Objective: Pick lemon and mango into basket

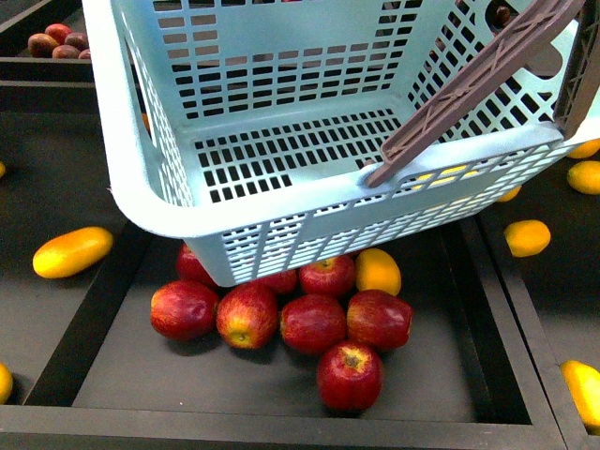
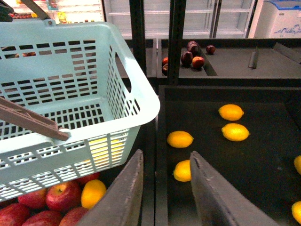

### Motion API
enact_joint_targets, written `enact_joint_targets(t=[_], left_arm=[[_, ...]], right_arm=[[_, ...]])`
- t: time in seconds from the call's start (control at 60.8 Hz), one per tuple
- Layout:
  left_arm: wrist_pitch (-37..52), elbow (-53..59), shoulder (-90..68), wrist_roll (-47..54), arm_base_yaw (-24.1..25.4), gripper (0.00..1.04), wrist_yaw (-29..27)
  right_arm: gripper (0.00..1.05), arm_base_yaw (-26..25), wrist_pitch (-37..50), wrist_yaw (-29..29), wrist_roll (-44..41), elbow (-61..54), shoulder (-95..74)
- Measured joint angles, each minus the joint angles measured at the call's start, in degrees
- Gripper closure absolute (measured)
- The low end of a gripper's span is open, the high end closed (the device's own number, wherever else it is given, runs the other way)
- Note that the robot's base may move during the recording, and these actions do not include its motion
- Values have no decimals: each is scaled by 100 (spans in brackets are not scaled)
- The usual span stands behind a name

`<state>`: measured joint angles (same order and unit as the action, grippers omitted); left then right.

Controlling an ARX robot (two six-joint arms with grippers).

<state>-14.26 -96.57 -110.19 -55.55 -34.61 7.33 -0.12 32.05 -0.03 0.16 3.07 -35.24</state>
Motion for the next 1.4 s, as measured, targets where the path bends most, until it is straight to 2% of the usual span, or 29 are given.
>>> enact_joint_targets(t=[0.049, 0.329, 0.559, 0.921, 1.398], left_arm=[[0, 0, 0, 0, 2, 100, 0], [0, 0, 0, 0, 0, 100, 2], [0, -2, 0, -44, -66, 100, 133], [0, -11, 0, -2, -11, 100, -37], [0, -13, 0, 7, 4, 100, 4]], right_arm=[[52, 0, 0, 0, 0, 0, 4], [7, 0, -2, 2, 2, 0, 4], [9, 0, -13, 22, 0, -4, 11], [9, 0, -20, 11, 0, -15, 9], [9, 2, -22, 4, 0, -26, 15]])
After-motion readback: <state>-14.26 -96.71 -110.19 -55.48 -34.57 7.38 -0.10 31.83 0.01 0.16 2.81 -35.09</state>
